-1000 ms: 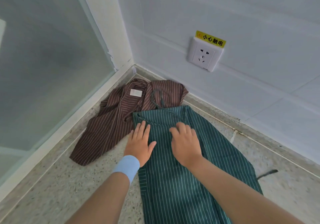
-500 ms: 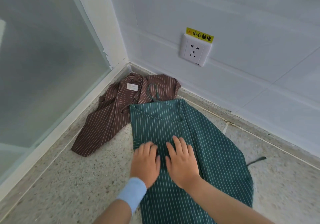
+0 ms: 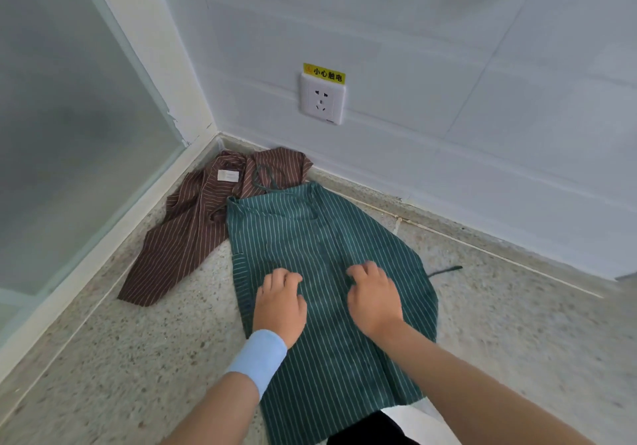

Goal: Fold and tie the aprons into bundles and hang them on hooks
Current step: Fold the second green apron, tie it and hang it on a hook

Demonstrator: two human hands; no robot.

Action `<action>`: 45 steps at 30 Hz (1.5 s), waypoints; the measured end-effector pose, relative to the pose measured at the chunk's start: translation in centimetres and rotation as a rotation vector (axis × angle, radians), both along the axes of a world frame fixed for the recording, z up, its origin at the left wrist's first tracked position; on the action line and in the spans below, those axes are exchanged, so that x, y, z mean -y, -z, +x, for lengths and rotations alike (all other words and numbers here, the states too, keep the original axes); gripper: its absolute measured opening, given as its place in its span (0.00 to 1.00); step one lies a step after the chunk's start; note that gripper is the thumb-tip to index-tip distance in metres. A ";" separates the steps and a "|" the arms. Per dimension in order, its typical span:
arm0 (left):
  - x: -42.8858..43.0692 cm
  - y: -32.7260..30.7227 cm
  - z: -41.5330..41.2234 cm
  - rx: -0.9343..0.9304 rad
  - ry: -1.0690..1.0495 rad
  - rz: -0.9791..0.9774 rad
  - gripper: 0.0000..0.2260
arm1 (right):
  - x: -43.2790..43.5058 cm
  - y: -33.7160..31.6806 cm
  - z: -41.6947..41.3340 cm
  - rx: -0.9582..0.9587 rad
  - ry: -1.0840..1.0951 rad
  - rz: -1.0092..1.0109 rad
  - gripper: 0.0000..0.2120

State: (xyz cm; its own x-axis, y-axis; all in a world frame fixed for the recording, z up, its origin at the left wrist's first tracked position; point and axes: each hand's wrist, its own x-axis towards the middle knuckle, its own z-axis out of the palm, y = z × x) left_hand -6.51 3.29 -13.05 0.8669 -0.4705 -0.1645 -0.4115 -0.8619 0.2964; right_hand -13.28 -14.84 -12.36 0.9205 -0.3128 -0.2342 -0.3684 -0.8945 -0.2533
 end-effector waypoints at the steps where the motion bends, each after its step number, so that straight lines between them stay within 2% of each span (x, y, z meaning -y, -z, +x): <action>1: 1.0 -0.1 -1.7 0.007 0.059 -0.063 0.14 | 0.7 0.2 -2.1 -0.050 0.104 -0.022 0.16; 3: 2.7 -0.1 -4.7 -0.045 0.194 -0.107 0.12 | 2.1 0.7 -5.7 -0.167 0.315 -0.065 0.15; 5: 4.4 0.1 -7.3 -0.116 0.266 -0.088 0.13 | 3.4 1.0 -8.8 -0.301 0.491 -0.094 0.21; 7: 5.4 0.8 -9.1 -0.204 0.266 -0.015 0.16 | 4.3 1.3 -11.1 -0.377 0.592 -0.075 0.27; 9: 5.7 1.1 -10.3 -0.319 0.247 0.067 0.21 | 5.0 1.5 -12.6 -0.385 0.628 -0.028 0.25; 11: 5.6 1.0 -10.9 -0.373 0.260 0.116 0.24 | 5.4 1.6 -13.2 -0.345 0.567 0.047 0.18; 13: 5.4 0.4 -11.0 -0.456 0.226 0.067 0.25 | 5.3 1.0 -13.2 -0.217 0.510 0.141 0.12; 15: 5.4 -0.8 -10.7 -0.578 0.109 -0.069 0.24 | 4.4 -0.1 -13.0 -0.010 0.500 0.289 0.07; 18: 4.9 -3.8 -10.3 -0.814 -0.168 -0.379 0.16 | 2.2 -1.7 -12.5 0.206 0.380 0.437 0.11; 21: 3.3 -5.9 -10.2 -1.170 -0.433 -0.744 0.16 | -0.6 -3.6 -11.9 0.334 -0.006 0.363 0.11; 23: 1.2 -5.8 -10.1 -1.254 -0.501 -0.837 0.19 | -2.7 -4.4 -11.3 0.312 -0.329 0.282 0.09; 25: -0.5 -5.2 -10.0 -1.230 -0.582 -0.794 0.21 | -4.5 -4.6 -10.8 0.111 -0.479 0.273 0.07; 27: -2.0 -4.3 -9.9 -1.133 -0.688 -0.714 0.20 | -5.7 -4.2 -10.2 -0.114 -0.422 0.400 0.10; 28: -2.6 -3.7 -9.7 -1.065 -0.732 -0.669 0.17 | -6.0 -3.7 -9.9 -0.143 -0.340 0.484 0.11; 30: -3.8 -2.9 -9.5 -0.938 -0.766 -0.539 0.11 | -5.8 -2.9 -9.1 -0.085 -0.184 0.547 0.11; 32: -4.7 -2.5 -9.3 -0.861 -0.671 -0.304 0.11 | -5.0 -2.4 -8.3 -0.043 -0.079 0.526 0.08; 33: -4.9 -2.6 -9.3 -0.804 -0.588 -0.135 0.15 | -4.3 -2.1 -7.9 -0.033 -0.047 0.493 0.07; 35: -4.9 -2.9 -8.9 -0.563 -0.445 0.148 0.24 | -2.8 -1.5 -6.9 -0.037 0.016 0.376 0.13; 36: -4.7 -3.1 -8.7 -0.392 -0.393 0.182 0.23 | -2.1 -1.1 -6.4 -0.052 0.050 0.321 0.16; 37: -4.3 -3.4 -8.4 -0.222 -0.311 0.147 0.19 | -1.4 -0.6 -5.9 -0.065 0.073 0.267 0.17; 39: -3.0 -3.7 -7.9 -0.011 -0.037 -0.013 0.10 | -0.2 0.1 -5.1 -0.122 0.068 0.150 0.19; 40: -2.4 -3.6 -7.7 0.016 0.118 -0.051 0.10 | 0.3 0.5 -4.7 -0.155 0.059 0.105 0.19; 42: -1.6 -2.6 -7.1 -0.009 0.333 0.023 0.15 | 1.1 1.2 -4.3 -0.225 0.040 0.057 0.17; 43: -1.6 -1.8 -6.7 -0.052 0.351 0.111 0.19 | 1.4 1.5 -4.2 -0.252 0.026 0.026 0.16; 45: -2.0 -0.6 -5.6 -0.178 0.253 0.293 0.28 | 1.9 2.1 -3.8 -0.270 0.012 -0.052 0.15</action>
